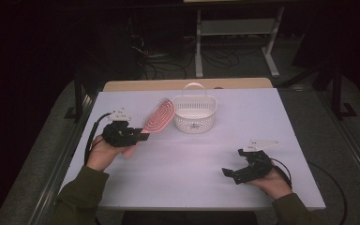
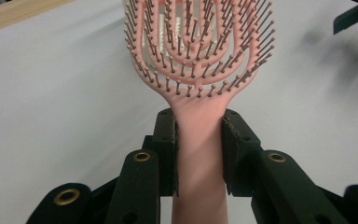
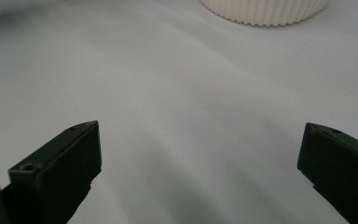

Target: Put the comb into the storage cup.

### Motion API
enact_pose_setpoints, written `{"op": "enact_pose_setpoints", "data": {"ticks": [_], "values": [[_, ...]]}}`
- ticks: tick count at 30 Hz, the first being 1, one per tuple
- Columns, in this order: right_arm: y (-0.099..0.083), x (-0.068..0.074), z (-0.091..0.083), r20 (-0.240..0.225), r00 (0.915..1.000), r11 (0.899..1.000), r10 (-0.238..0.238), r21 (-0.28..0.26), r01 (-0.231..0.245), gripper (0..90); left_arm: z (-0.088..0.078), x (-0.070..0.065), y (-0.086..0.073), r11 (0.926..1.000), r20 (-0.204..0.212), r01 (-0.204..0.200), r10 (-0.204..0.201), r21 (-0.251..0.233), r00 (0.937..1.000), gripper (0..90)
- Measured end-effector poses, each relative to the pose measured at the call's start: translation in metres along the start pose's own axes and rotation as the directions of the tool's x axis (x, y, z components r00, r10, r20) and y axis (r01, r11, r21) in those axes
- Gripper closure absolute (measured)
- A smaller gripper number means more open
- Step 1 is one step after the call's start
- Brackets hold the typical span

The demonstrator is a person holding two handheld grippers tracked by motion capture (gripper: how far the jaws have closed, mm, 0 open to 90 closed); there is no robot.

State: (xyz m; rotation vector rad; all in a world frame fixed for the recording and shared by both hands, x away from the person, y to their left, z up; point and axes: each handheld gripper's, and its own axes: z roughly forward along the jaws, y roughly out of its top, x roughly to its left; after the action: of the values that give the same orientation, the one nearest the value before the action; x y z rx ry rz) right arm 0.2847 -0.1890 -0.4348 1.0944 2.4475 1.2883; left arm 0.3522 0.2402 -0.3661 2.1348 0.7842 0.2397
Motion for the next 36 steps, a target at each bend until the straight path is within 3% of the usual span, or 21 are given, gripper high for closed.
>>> {"op": "enact_pose_setpoints", "data": {"ticks": [12,27,36], "values": [[0.000,0.000,0.000,-0.009,1.0000,1.000,0.001,-0.002,-0.001,0.0,0.011,-0.029,-0.005,0.9974,0.036,-0.064,0.065,-0.034,0.9972,70.6],[0.005,0.003,0.000,-0.038,0.9993,1.000,-0.004,-0.007,0.004,0.0,0.027,-0.054,-0.007,0.9928,0.079,-0.094,0.100,-0.073,0.9918,70.6],[0.019,0.012,0.001,-0.045,0.9983,0.999,-0.039,-0.010,0.038,0.0,0.036,-0.062,-0.009,0.9908,0.083,-0.104,0.111,-0.087,0.9903,70.6]]}}
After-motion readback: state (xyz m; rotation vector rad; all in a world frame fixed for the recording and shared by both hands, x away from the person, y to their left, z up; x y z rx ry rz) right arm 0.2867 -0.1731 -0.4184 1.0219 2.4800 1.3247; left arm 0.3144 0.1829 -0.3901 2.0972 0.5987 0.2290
